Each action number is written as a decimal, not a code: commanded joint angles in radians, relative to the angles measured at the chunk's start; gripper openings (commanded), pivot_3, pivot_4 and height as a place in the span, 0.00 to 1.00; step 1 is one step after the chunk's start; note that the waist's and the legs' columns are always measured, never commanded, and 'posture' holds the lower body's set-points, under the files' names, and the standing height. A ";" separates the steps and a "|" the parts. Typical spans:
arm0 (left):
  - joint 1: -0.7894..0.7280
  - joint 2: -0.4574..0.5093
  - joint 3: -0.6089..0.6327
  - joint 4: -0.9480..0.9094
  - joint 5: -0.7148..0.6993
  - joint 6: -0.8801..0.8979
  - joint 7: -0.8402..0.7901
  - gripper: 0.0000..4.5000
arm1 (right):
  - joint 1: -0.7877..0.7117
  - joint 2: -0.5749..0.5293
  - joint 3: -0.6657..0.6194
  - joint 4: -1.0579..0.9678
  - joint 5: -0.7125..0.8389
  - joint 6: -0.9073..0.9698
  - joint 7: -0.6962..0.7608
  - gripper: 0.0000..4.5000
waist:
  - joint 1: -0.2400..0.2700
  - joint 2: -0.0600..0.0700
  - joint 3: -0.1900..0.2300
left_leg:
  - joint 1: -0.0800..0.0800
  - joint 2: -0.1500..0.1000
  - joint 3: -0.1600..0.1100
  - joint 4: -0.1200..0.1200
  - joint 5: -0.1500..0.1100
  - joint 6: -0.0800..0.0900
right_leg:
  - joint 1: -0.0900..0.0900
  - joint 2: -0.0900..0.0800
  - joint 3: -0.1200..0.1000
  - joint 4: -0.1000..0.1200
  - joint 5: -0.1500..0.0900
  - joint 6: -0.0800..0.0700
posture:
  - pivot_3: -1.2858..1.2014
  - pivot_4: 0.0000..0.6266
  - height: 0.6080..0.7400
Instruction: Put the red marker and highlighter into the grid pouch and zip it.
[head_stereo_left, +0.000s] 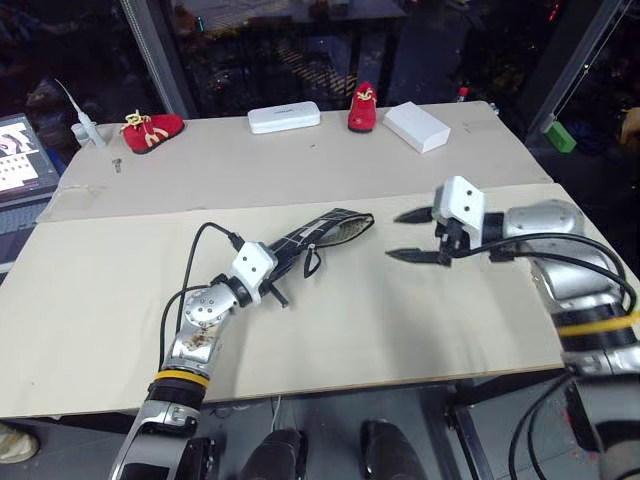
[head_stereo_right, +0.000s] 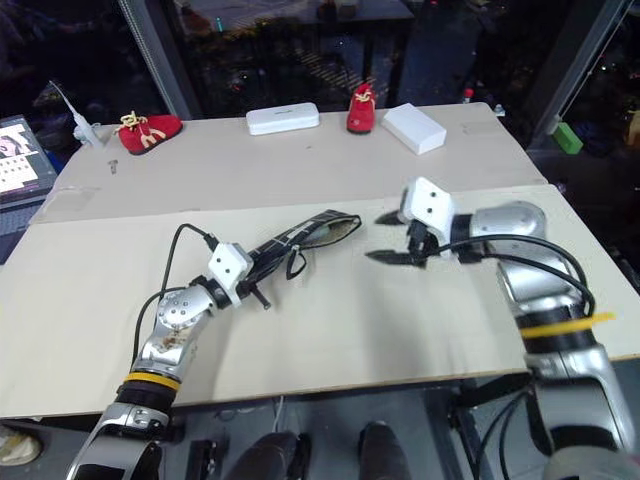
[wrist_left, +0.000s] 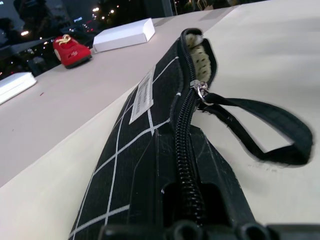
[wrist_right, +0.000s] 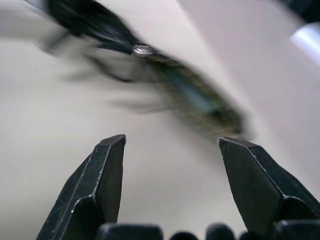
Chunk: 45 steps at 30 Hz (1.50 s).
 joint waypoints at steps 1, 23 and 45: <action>-0.004 0.001 0.005 -0.024 -0.011 -0.014 0.003 0.00 | 0.020 0.089 0.013 -0.090 0.006 0.161 -0.154 0.73 | -0.001 0.000 0.000 | 0.001 0.000 0.000 0.000 0.000 0.000 | 0.001 0.000 0.000 0.000 0.000 0.000 | 0.52 0.24 1.00; -0.028 -0.022 -0.001 0.004 -0.010 -0.018 0.004 0.00 | -0.136 0.499 0.136 -0.048 0.027 0.623 -0.512 0.73 | -0.002 0.000 0.000 | -0.002 -0.001 -0.002 0.001 0.001 -0.002 | -0.003 0.001 -0.003 0.002 0.001 0.000 | 0.52 0.24 1.00; -0.021 -0.015 0.002 -0.010 -0.009 -0.014 0.011 0.00 | -0.145 0.437 0.125 0.013 0.011 0.522 -0.493 0.02 | -0.001 0.000 0.000 | -0.002 -0.001 -0.002 0.002 0.001 -0.002 | -0.003 0.001 -0.003 0.002 0.001 0.000 | 0.52 0.24 1.00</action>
